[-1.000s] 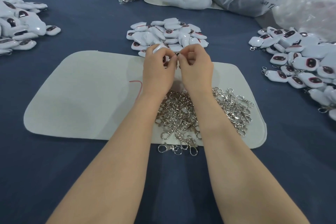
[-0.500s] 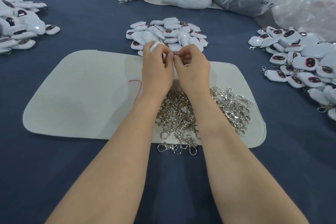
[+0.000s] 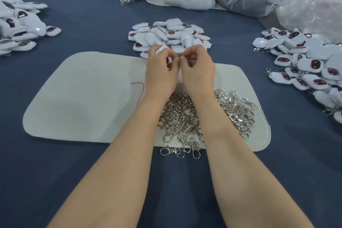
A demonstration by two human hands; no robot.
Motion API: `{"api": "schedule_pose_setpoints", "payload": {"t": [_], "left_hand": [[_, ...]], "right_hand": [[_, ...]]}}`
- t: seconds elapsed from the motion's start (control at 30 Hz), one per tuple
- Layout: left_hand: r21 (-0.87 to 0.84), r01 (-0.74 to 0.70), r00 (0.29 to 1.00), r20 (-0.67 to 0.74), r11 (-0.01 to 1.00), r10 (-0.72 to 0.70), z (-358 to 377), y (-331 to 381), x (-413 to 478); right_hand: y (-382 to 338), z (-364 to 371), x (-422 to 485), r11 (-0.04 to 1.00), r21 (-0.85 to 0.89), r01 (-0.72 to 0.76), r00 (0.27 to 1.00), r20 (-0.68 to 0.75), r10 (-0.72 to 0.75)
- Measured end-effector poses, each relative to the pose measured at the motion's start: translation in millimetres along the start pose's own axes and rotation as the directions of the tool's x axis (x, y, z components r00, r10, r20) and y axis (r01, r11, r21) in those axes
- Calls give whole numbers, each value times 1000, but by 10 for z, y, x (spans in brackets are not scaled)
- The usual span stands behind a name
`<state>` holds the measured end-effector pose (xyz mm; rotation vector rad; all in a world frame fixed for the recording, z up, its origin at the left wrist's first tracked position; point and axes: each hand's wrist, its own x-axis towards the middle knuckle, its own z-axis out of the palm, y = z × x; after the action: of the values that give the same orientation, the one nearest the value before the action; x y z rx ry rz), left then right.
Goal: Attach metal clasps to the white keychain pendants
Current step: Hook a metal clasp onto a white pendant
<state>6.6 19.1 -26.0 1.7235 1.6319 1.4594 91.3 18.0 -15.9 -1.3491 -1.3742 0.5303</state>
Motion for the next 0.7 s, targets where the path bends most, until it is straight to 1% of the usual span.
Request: {"api": "schedule_pose_setpoints", "payload": {"t": [0.23,0.47,0.7], "left_hand": [[-5,48,999,-4,999,-48,6,2,3],[11,46,999,7,999,-46,6,-23,16],[29,38,999,6,999,-39,20,-39,17]], "right_hand": [[-19,4,-3,1000,13,-17,1000,1,17],[-3,19,-19,1000,-11,2,1000,22,-1],[8,25,-27,1000,-11,8,1000,11,-8]]}}
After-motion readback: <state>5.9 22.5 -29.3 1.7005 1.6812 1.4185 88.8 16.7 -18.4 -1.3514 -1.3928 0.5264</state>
